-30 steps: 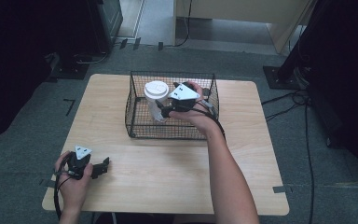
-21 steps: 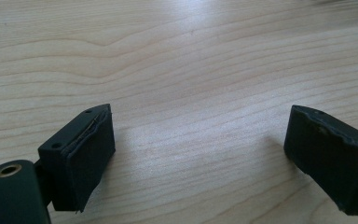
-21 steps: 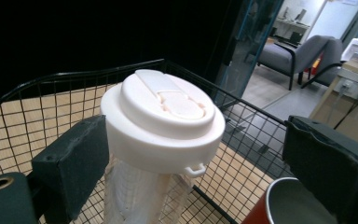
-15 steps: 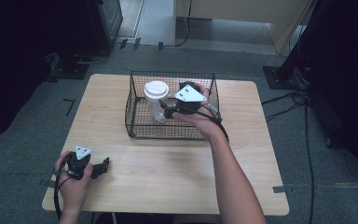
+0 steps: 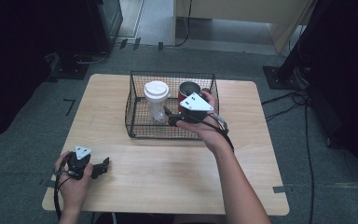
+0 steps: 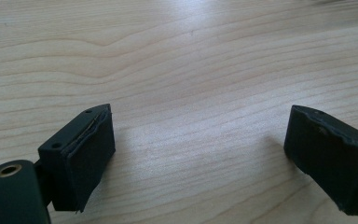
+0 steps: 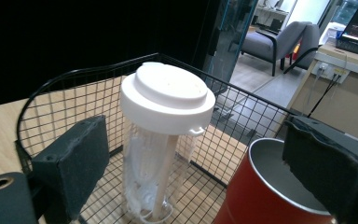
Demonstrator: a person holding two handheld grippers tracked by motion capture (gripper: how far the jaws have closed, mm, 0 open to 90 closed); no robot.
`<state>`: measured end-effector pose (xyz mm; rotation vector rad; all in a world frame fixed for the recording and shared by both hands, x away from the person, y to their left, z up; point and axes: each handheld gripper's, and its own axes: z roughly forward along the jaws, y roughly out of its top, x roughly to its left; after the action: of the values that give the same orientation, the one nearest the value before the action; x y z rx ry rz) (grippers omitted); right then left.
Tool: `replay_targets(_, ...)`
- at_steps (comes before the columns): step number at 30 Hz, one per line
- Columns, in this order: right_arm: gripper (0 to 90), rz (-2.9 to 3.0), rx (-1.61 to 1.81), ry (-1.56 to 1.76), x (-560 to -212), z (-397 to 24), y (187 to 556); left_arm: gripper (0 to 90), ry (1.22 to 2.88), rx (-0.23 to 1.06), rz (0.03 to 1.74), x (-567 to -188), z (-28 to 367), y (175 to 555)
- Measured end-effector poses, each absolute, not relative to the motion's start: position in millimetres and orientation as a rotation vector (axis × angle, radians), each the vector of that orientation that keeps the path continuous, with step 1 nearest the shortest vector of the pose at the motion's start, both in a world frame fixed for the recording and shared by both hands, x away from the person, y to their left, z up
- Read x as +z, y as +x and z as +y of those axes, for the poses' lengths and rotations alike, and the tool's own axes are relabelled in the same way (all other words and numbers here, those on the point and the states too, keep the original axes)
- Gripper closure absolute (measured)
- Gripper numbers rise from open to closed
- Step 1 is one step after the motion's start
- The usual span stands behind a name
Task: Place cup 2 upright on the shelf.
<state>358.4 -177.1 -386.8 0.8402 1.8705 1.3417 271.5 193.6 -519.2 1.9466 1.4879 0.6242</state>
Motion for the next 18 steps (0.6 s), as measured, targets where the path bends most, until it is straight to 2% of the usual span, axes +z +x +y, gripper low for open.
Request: replay_targets(18, 8.0, 1.847, 1.302, 0.878, -397.7, -206.1, 314.2, 9.5, 1.946, 0.624, 1.488, -519.2, 193.5, 271.5)
